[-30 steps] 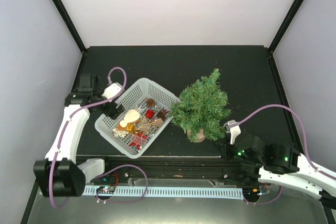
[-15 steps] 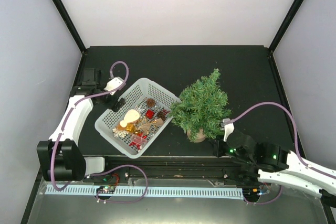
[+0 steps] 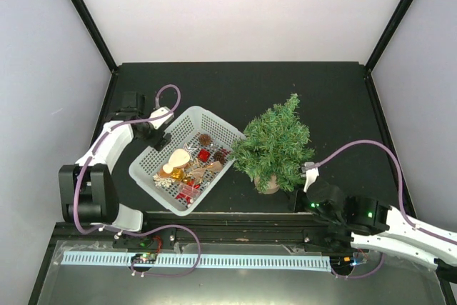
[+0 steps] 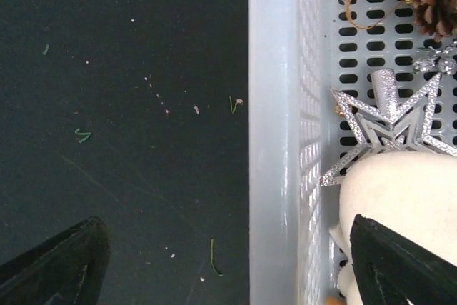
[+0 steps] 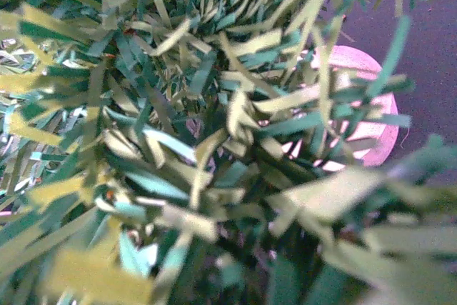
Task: Decorate the small christmas tree
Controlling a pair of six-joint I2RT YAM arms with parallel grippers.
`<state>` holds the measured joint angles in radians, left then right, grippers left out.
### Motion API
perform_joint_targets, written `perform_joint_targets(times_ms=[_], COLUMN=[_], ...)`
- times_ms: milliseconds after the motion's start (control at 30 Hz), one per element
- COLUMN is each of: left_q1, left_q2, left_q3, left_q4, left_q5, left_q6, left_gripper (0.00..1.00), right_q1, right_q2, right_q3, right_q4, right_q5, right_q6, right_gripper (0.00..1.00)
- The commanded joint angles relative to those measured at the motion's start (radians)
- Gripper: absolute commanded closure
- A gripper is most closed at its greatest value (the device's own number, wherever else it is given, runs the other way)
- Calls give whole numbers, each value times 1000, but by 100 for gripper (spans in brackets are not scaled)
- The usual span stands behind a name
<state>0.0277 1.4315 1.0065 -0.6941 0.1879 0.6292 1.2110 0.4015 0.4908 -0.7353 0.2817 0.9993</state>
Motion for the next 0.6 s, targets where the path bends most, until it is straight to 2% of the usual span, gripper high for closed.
perform_joint_targets(times_ms=[0,133,333,567], left_q1=[-6,-5,8,72], left_q2=[35,62,74,91], left_q3=[16,11,-7,23], left_q4=[45,70,150,161], left_q5=[-24,-68,-192,-224], left_q6=[6,-12,-30,-42], left_gripper=[11,21,21,21], right_q1=[5,4,5,5], right_q2=[19,18,-19,113], right_q3=[-19,-47,-140,-185], right_q4=[65,98,224,312], right_q5=[18,29,32,-7], right_q6=[7,18,13,24], right_gripper=[99,99,99,99])
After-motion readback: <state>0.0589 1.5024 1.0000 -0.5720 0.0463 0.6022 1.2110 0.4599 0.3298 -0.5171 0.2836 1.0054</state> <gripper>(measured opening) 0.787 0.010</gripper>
